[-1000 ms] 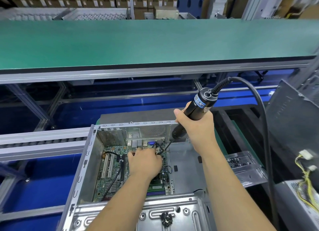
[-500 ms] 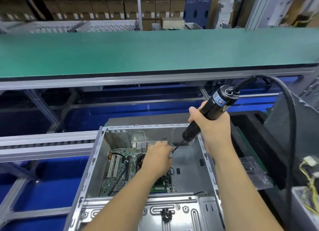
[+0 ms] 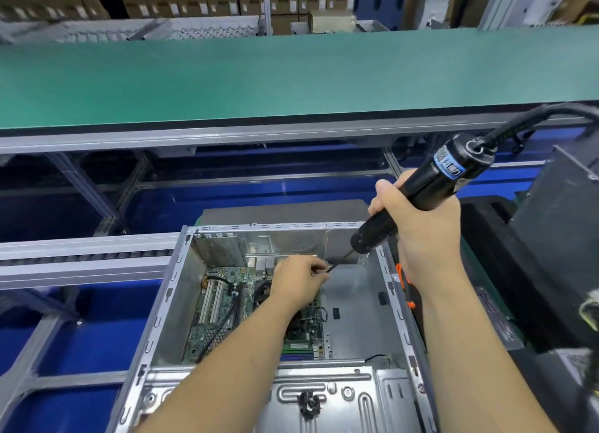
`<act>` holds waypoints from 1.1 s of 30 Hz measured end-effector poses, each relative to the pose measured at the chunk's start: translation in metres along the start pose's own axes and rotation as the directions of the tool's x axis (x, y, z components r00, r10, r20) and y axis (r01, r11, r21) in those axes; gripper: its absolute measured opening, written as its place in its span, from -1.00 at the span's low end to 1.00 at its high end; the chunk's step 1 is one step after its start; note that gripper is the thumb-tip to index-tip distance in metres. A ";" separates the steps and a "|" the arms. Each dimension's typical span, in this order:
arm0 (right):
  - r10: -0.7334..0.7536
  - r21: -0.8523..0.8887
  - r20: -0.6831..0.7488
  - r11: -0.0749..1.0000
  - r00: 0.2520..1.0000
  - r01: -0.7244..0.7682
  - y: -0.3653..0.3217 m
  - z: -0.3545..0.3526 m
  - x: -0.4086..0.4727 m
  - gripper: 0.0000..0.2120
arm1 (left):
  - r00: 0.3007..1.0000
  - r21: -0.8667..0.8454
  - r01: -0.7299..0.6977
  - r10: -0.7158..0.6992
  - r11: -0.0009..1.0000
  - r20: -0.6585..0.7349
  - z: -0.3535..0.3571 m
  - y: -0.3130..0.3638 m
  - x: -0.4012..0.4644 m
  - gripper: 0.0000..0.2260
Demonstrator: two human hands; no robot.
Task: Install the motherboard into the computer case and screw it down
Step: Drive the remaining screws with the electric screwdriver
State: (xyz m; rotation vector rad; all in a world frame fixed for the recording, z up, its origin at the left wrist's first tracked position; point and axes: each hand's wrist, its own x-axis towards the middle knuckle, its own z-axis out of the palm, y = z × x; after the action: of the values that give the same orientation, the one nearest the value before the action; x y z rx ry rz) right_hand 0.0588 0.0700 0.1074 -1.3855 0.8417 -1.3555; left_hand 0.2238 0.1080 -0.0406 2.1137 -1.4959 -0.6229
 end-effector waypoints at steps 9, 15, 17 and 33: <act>0.019 0.050 0.005 0.999 1.000 -0.020 0.000 0.001 0.000 -0.85 | 1.000 0.068 0.014 -0.014 0.998 -0.006 0.004 -0.002 0.000 -0.92; -0.009 0.038 -0.012 0.999 1.000 0.009 -0.001 -0.002 0.000 -0.84 | 0.999 0.050 0.025 -0.023 0.998 -0.024 0.004 -0.004 0.001 -0.98; -0.018 0.044 -0.008 0.999 1.000 0.018 -0.003 -0.002 0.000 -0.84 | 0.999 0.051 0.021 -0.020 0.998 -0.026 0.003 -0.003 0.001 -0.97; -0.023 0.047 0.009 0.999 1.000 0.023 0.003 0.003 0.000 -0.86 | 0.999 0.049 0.013 -0.011 0.999 -0.042 0.005 -0.004 0.001 -0.97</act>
State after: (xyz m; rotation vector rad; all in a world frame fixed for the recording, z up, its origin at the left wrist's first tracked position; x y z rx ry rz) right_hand 0.0621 0.0697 0.1045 -1.3684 0.7855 -1.3766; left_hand 0.2241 0.1078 -0.0470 2.1614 -1.4909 -0.5481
